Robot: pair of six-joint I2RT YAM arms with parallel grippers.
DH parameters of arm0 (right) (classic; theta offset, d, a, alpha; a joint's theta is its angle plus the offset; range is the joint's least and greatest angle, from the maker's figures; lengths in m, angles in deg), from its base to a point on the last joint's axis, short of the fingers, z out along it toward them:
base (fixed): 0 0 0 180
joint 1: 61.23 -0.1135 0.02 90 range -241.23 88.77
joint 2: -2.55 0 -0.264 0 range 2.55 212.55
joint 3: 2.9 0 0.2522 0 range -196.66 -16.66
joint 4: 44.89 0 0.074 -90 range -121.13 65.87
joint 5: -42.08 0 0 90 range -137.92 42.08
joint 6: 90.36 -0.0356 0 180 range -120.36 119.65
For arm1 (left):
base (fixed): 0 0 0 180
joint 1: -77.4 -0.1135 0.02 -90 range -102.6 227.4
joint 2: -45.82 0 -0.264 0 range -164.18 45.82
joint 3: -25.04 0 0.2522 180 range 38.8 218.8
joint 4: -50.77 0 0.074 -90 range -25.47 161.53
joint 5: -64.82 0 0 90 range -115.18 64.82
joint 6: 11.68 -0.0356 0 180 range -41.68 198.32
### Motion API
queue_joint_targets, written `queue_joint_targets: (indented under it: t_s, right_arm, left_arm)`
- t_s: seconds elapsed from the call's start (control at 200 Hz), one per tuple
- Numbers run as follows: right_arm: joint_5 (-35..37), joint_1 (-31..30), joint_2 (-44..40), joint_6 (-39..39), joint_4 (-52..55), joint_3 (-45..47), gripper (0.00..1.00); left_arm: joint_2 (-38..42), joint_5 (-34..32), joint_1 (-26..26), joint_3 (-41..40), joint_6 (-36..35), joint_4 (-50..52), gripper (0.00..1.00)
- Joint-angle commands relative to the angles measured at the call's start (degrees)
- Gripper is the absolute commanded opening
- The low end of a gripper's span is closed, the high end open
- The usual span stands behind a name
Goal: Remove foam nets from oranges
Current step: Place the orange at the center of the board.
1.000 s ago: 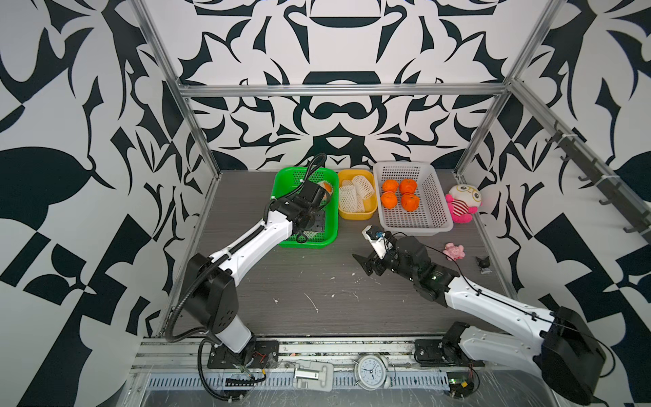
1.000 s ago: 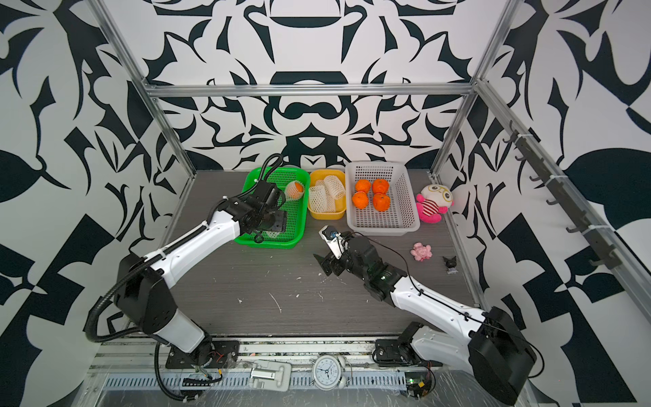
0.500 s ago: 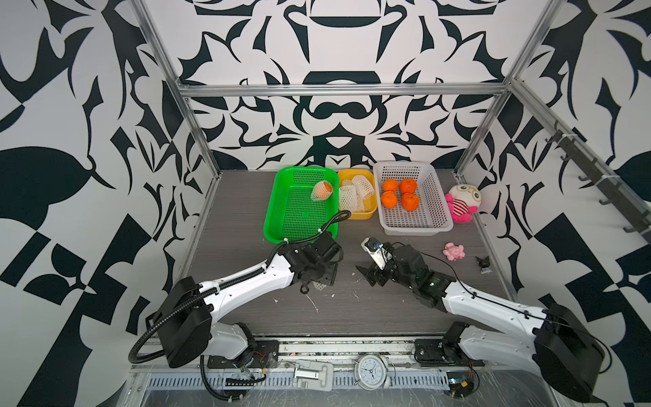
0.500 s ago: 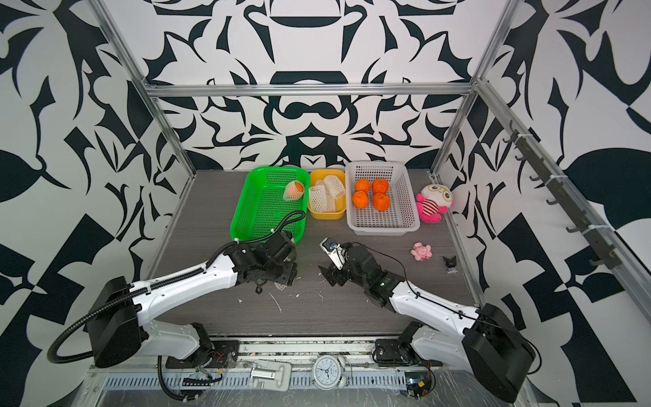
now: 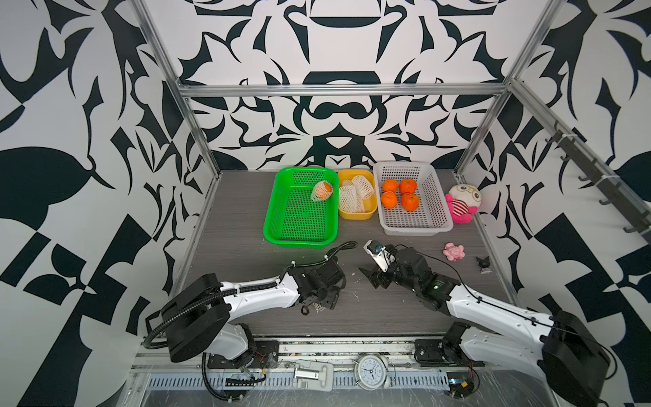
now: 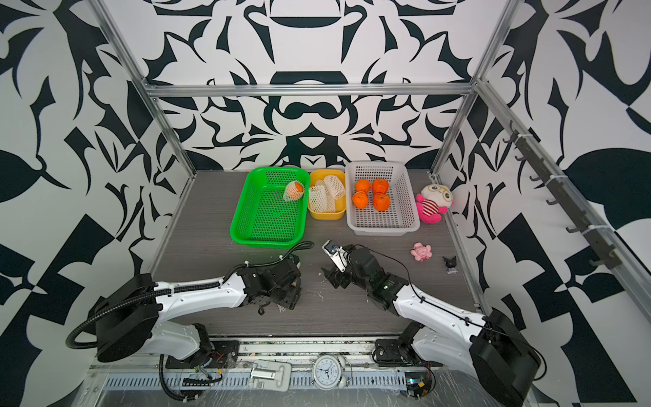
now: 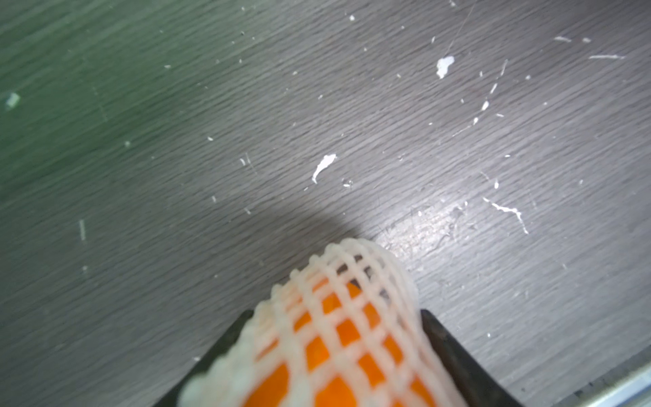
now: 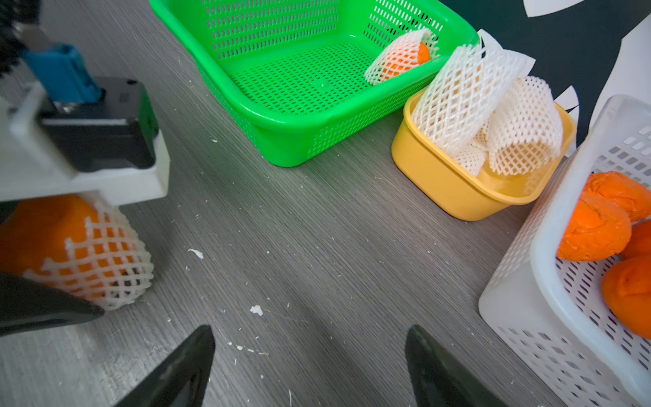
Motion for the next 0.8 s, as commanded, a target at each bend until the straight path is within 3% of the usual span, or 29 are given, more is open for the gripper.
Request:
queue_joint_targets:
  t_s: [0.0,0.275,0.405,0.795]
  right_arm:
    - [0.54,-0.25,-0.7,0.58,-1.53,-0.12,0.88]
    - [0.58,-0.22,-0.43,2.14,-1.21,-0.36,0.89]
    - [0.69,-0.24,-1.55,3.56,-0.05,-0.36,0.91]
    - [0.25,-0.24,-3.52,6.49,3.87,-1.37,0.94]
  left_arm:
    - [-1.6,-0.46,0.63,-1.17,0.9,-2.67,0.73]
    - [-1.54,-1.18,1.52,-2.58,1.77,-0.82,0.84]
    - [-0.07,-1.59,1.47,-1.97,1.33,0.89,1.0]
    - [3.48,1.81,1.46,-0.61,0.01,3.49,0.99]
